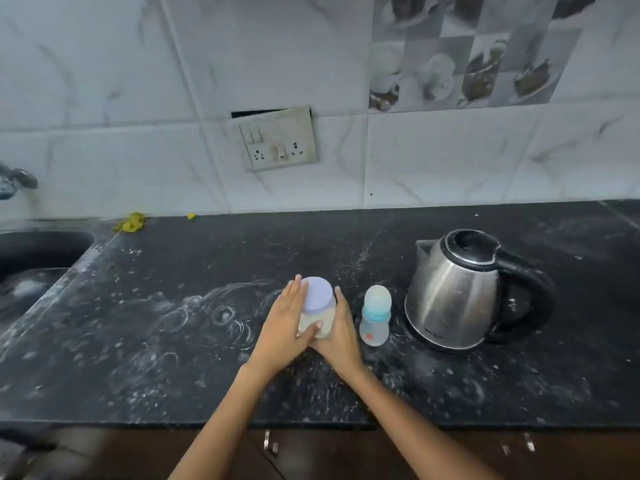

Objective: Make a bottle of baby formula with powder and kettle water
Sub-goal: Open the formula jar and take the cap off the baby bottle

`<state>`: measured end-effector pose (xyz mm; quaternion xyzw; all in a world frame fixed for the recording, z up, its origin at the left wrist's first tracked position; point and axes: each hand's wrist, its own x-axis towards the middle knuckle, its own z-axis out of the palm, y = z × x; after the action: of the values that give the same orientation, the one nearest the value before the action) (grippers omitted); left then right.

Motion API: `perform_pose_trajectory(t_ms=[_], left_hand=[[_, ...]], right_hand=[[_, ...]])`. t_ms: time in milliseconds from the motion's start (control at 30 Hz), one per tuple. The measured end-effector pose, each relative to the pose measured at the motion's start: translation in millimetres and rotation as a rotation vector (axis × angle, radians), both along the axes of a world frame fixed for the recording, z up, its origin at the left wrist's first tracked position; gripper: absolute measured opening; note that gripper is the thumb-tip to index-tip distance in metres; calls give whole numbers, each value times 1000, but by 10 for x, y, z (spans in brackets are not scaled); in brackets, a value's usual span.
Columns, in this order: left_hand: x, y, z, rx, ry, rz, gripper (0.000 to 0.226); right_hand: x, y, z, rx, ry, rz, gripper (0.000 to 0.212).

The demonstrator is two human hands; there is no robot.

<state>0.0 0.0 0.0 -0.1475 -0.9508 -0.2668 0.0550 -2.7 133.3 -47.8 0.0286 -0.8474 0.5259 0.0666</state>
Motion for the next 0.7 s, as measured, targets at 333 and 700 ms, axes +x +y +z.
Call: perform_pose_trajectory(t_ms=[333, 700], left_hand=[[-689, -191, 314, -374, -124, -448, 66], [-488, 109, 366, -747, 48, -109, 86]], right_hand=[[-223, -30, -94, -29, -18, -14, 90], [-221, -93, -16, -64, -119, -11, 98]])
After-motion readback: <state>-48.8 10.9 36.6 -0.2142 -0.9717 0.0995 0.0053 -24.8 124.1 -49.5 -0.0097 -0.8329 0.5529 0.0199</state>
